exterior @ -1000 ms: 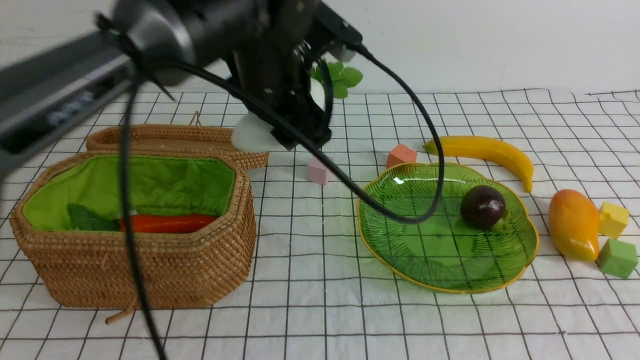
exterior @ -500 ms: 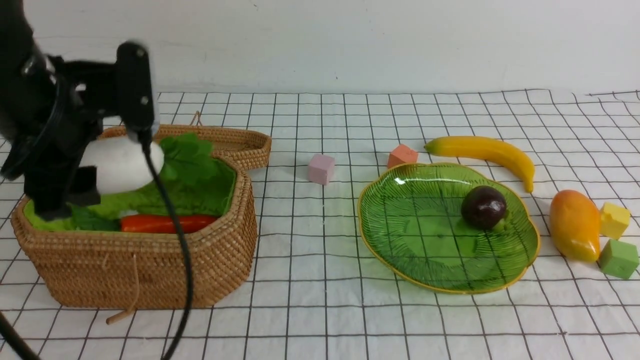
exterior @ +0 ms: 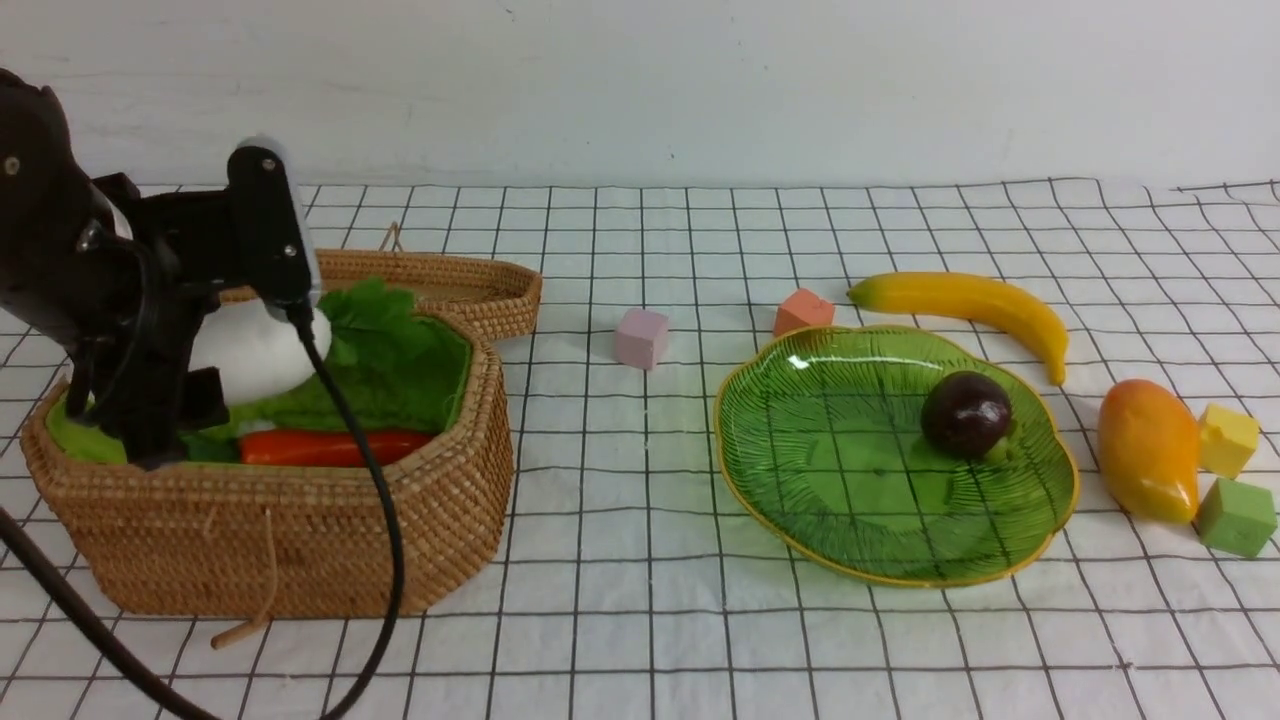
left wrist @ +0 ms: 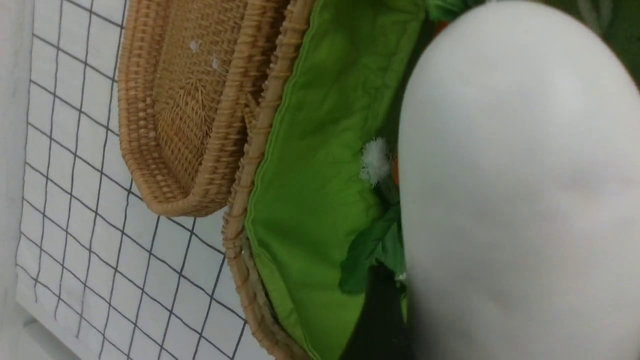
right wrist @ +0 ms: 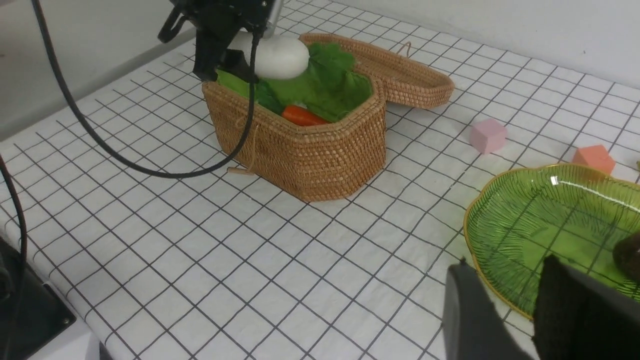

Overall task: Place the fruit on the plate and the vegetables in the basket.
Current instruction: Take a daikon with your left arm and place it on the basket on the left, then use the right arm to grab a mango and put it into the right plate

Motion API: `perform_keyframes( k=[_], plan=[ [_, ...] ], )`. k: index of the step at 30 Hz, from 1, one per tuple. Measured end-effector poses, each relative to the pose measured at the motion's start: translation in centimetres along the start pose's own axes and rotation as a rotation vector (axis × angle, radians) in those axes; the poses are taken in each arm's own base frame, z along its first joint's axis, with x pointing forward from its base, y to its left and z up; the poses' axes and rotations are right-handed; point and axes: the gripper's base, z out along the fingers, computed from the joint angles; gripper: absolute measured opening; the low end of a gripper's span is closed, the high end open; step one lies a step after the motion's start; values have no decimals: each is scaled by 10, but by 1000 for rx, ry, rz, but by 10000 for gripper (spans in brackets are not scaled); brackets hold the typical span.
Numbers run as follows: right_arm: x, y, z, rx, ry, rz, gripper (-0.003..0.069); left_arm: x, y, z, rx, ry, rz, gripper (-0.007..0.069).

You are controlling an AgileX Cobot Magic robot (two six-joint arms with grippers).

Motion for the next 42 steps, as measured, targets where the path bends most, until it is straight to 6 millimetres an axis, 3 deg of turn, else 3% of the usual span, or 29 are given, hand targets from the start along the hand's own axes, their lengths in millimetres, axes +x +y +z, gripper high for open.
perform_keyframes(
  k=[3,7,8,12,13,14,15,16,17,19,24,25,27,31,32,33,37,39,40,42],
  plan=[
    [-1,0,0,4,-7,0,230,1,1,-9,-23,-12,-25,624],
    [-2,-2,2,7,-15,8,232,1,1,-24,-36,-49,-79,634],
    [-3,-4,5,6,-6,29,232,-1,-1,-30,-24,-88,-163,620],
    [-6,-22,30,-6,76,144,232,-27,-14,-60,112,-336,-622,455],
    [-7,-27,39,-8,101,168,234,-34,-18,-69,155,-386,-706,398],
    [-6,-36,52,-10,143,202,235,-45,-26,-80,225,-446,-800,279],
    [-6,-38,54,-10,151,207,235,-46,-27,-82,233,-454,-809,279],
    [-5,-50,70,-2,207,240,235,-58,-40,-97,297,-495,-830,130],
    [-4,-58,82,5,247,266,235,-63,-47,-105,324,-508,-816,55],
    [-5,-75,103,26,317,314,230,-74,-67,-124,382,-526,-757,-13],
    [-14,-113,140,139,441,369,189,-76,-114,-154,450,-541,-664,-13],
    [-14,-118,142,162,456,364,185,-75,-117,-155,449,-539,-659,-13],
    [-10,-146,161,306,549,386,169,-62,-137,-157,418,-526,-646,-13],
    [4,-175,181,452,652,426,178,-45,-148,-155,380,-533,-676,-13],
    [20,-197,195,513,722,455,200,-35,-152,-155,350,-547,-678,-13],
    [22,-199,197,517,728,463,204,-34,-152,-155,347,-552,-681,-13],
    [63,-262,226,581,801,636,325,-14,-155,-158,286,-596,-671,-13],
    [68,-274,227,590,795,675,350,-11,-155,-160,277,-607,-671,-13],
    [76,-297,234,597,776,746,412,-8,-154,-163,269,-625,-672,-13],
    [87,-315,240,600,772,805,459,-8,-153,-164,263,-641,-670,-13]
  ],
)
